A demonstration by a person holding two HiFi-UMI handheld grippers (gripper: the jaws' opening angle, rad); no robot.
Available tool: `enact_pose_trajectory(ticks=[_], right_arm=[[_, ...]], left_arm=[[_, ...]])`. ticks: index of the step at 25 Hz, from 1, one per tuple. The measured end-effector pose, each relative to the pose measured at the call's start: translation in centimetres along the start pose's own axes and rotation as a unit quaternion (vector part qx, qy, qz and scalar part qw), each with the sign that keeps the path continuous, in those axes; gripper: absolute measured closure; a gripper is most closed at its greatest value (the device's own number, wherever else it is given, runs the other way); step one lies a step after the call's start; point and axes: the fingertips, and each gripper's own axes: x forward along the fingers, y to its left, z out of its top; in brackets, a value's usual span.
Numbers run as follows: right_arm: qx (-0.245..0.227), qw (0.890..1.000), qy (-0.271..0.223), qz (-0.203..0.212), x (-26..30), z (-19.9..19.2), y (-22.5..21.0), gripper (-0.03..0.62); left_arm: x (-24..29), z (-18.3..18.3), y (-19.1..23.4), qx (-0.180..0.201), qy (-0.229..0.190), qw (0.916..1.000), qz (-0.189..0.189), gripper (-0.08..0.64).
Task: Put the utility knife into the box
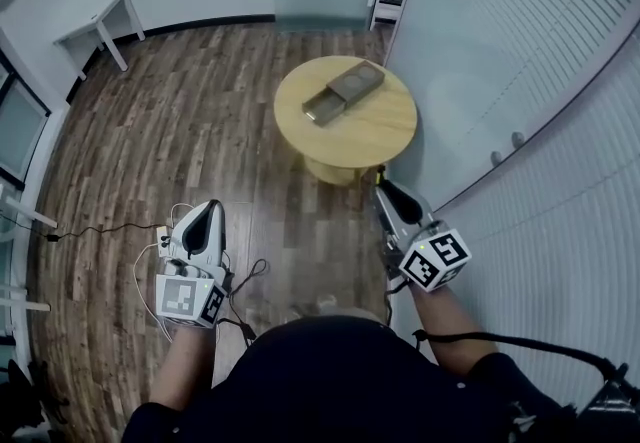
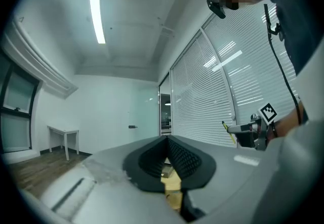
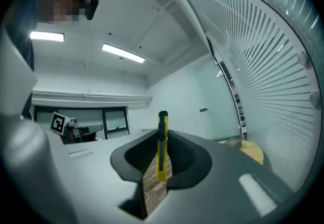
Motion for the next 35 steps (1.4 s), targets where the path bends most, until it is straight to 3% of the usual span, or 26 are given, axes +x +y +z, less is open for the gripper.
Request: enact_pose_trajectory(ticks=[11,16,20,26,35], right_arm=[[0.005,1.0,0.002,0.013,-0.9,-0.3,-2.7,0.526],[0.0,1.0,0.006,0.026,-1.0,-0.7,-4.0,0.526],[0.004,1.0,0.015,0.025,-0.8,-1.4,-5.4,0.526],[0.012,1.0,0.025,0.004,0.6,-2.5,-6.4,0.526],[0.008,0.999,0.028,-0.024,3.6,-2.3,-5.9,0.526]], left_arm=[[2.3,0.7,-2.6,0.017,-0.006,0.9998,0.01,0.557],[3.4,0.9,-4.0,-0.006,-0.01,0.9997,0.019,0.557],[3.9,0.0,-4.6,-0.003,0.001,0.9997,0.023,0.557],[4.5,-0.7,-2.4,0.008,0.016,0.9996,0.021,0.557],[7.3,-3.0,2.6,-0.005,0.038,0.9993,0.0,0.557]])
